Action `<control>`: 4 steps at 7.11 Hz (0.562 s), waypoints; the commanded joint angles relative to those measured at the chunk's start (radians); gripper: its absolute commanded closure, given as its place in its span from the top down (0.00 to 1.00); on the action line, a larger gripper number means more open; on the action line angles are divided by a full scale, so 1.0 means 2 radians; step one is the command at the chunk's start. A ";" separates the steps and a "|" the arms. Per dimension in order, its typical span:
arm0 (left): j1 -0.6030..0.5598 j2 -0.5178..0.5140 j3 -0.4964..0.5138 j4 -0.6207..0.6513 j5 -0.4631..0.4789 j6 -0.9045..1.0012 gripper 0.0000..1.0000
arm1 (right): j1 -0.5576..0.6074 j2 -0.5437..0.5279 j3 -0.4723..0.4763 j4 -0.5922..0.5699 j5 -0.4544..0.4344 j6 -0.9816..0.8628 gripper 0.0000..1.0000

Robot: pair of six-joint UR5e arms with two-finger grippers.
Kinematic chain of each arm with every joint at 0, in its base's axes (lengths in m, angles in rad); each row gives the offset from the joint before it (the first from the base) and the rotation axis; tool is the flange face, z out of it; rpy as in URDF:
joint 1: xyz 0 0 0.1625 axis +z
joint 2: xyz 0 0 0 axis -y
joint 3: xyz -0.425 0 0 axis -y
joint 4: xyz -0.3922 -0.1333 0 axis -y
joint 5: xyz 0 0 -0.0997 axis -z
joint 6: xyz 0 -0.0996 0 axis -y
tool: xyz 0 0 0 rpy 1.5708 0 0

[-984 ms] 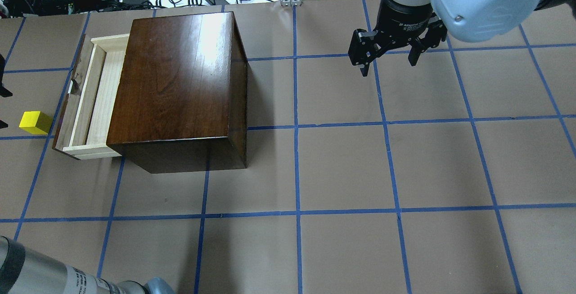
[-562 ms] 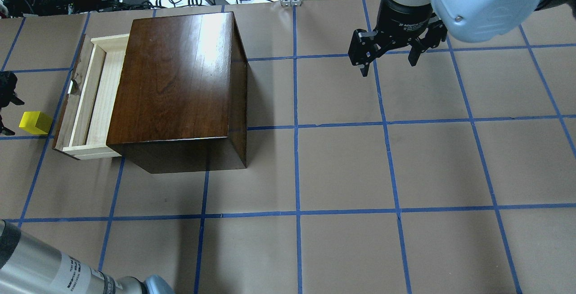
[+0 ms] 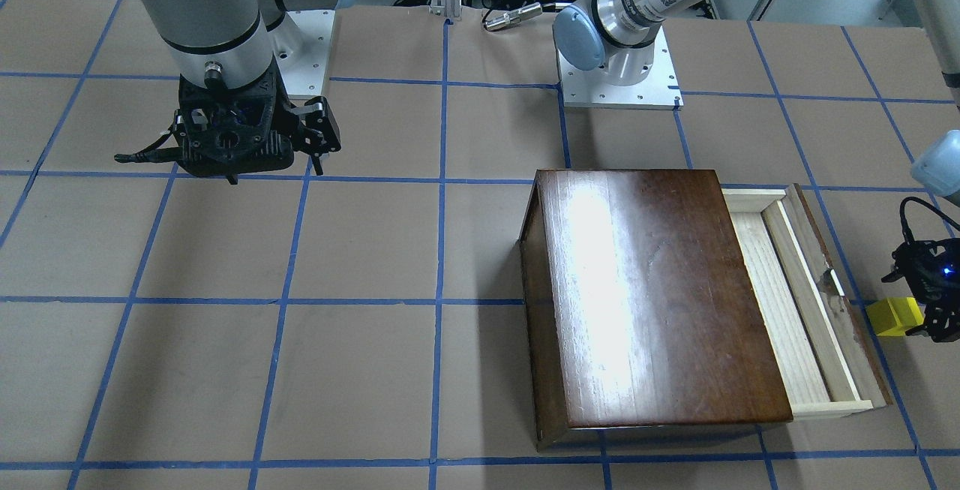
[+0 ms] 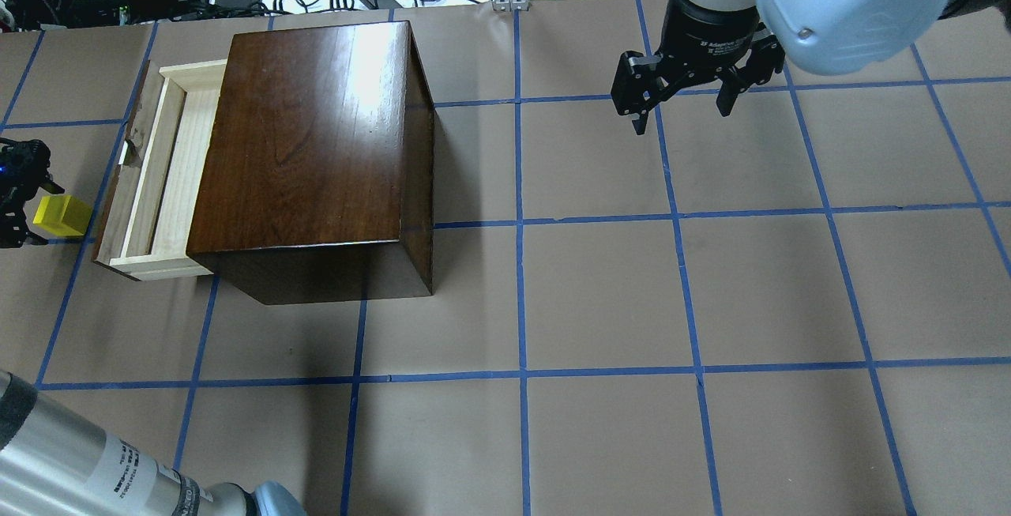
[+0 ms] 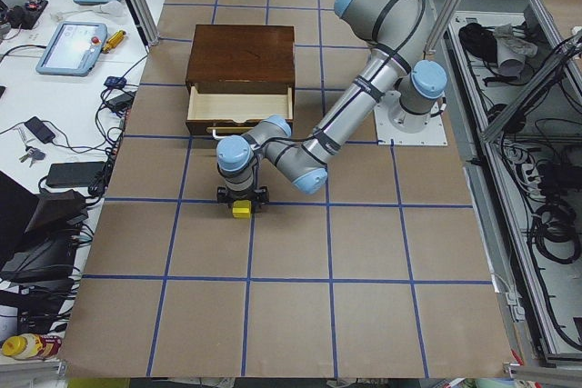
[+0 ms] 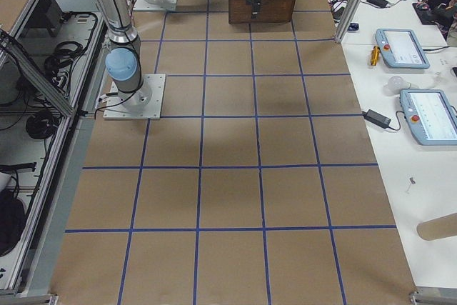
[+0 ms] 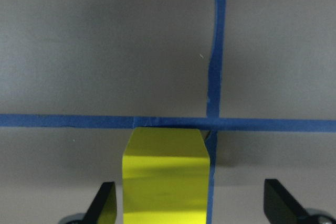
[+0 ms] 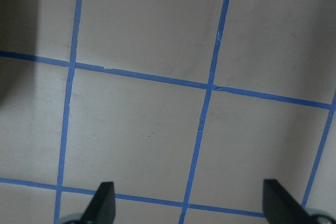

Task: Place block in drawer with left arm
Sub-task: 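Close the left gripper on the yellow block and lift it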

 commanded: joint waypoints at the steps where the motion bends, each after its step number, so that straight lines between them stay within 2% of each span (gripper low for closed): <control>1: 0.002 -0.008 0.001 0.007 -0.011 0.013 0.77 | 0.000 0.000 0.000 0.000 0.000 0.000 1.00; 2: 0.002 -0.008 0.001 0.020 -0.017 0.033 0.26 | 0.000 0.000 0.000 0.000 0.000 0.000 1.00; 3: 0.002 -0.007 0.002 0.023 -0.017 0.033 0.00 | 0.000 0.000 0.000 0.000 0.000 0.000 1.00; 4: 0.002 0.002 0.005 0.020 -0.014 0.029 0.00 | 0.000 0.000 0.000 0.000 0.000 0.000 1.00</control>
